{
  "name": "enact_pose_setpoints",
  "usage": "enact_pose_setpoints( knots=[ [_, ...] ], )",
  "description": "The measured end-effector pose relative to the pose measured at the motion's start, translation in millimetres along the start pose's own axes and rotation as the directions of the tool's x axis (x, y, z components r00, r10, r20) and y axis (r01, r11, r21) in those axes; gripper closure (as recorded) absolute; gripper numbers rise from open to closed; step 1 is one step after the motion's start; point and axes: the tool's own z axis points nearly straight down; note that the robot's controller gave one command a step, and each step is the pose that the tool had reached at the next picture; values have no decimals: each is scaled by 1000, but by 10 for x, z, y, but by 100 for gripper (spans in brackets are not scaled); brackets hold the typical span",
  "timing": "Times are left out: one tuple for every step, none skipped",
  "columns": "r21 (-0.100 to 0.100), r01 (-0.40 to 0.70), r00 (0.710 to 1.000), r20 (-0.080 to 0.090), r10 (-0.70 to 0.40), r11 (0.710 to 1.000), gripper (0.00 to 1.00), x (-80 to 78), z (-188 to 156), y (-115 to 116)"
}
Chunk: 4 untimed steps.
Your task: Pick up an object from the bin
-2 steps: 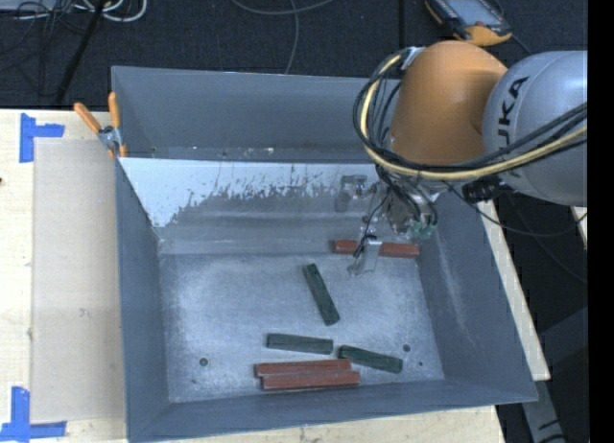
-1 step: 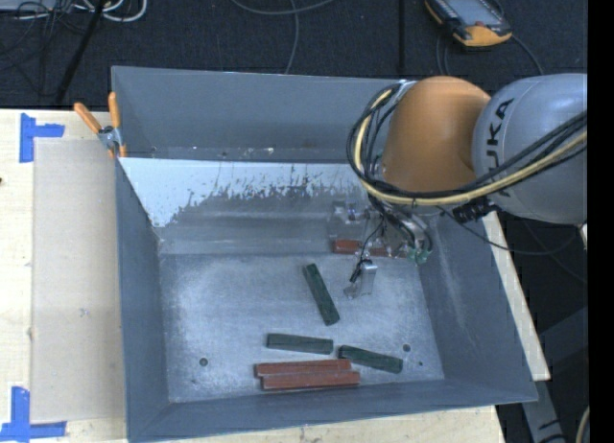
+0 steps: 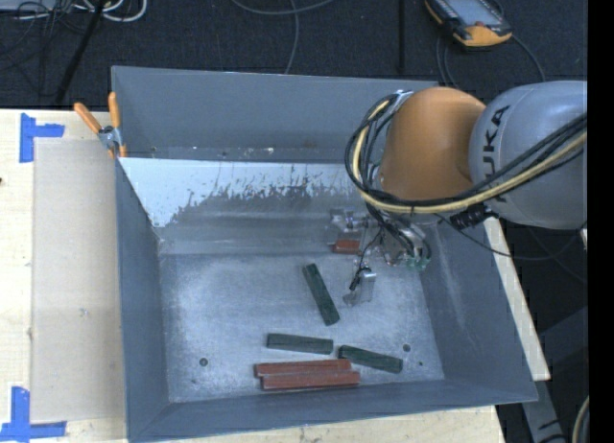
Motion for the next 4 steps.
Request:
enact_pose_setpoints(
  knots=[
    [-2,67,998,-11,-67,998,0,113,298,117],
    [1,170,985,3,-170,985,0,261,374,215],
    [-1,204,979,-3,-204,979,0,728,589,451],
    [-1,117,993,-6,-117,993,0,865,703,596]
  ],
)
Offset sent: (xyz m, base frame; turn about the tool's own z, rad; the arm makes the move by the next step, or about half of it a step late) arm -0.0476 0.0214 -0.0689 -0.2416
